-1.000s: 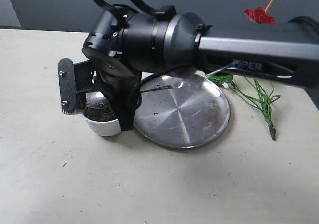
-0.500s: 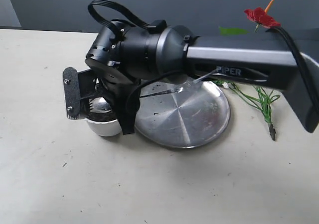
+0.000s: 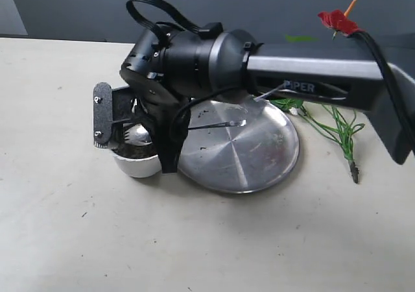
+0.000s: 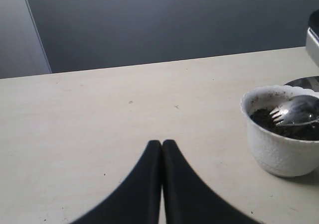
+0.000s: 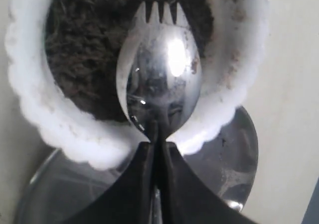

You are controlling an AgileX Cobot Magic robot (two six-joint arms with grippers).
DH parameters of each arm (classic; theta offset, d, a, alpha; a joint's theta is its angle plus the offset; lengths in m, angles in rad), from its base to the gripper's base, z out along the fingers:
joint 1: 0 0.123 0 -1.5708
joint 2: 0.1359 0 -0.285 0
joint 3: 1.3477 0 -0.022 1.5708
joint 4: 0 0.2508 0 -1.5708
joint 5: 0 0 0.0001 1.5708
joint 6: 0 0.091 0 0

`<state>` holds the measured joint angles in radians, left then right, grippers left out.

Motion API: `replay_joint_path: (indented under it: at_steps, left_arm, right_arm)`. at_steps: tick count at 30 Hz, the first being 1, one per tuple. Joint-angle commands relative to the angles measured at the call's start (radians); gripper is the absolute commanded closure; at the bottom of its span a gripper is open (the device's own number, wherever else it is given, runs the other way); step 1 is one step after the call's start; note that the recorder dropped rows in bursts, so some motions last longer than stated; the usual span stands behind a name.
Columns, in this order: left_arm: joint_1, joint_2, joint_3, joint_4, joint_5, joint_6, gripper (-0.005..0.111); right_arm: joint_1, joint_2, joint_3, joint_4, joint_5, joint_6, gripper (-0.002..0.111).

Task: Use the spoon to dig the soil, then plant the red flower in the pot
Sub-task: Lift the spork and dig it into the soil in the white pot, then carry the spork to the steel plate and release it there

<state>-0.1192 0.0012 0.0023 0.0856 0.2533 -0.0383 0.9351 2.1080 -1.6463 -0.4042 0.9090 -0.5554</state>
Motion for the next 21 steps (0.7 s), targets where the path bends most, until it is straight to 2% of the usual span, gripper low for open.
replay_joint_path:
  at_steps: [1,8,12,17,21]
  left_arm:
    - [-0.005,-0.001,-0.002,-0.002,-0.014,-0.004,0.106]
    - [-0.005,-0.001,-0.002,-0.002,-0.014,-0.004,0.106]
    - [-0.005,-0.001,-0.002,-0.002,-0.014,-0.004,0.106]
    - [-0.005,-0.001,-0.002,-0.002,-0.014,-0.004,0.106]
    - [-0.005,-0.001,-0.002,-0.002,-0.014,-0.004,0.106]
  right_arm:
    - [-0.005,-0.060,-0.005,-0.028,0.005,0.045,0.109]
    - [-0.005,-0.028,-0.005,0.056,-0.053,0.033,0.109]
    - [-0.005,-0.017,-0.005,0.012,-0.010,0.047,0.109]
    - [-0.018,-0.089,-0.005,-0.102,0.014,0.325,0.109]
    - [-0.087,-0.150,-0.005,-0.065,0.024,0.488,0.109]
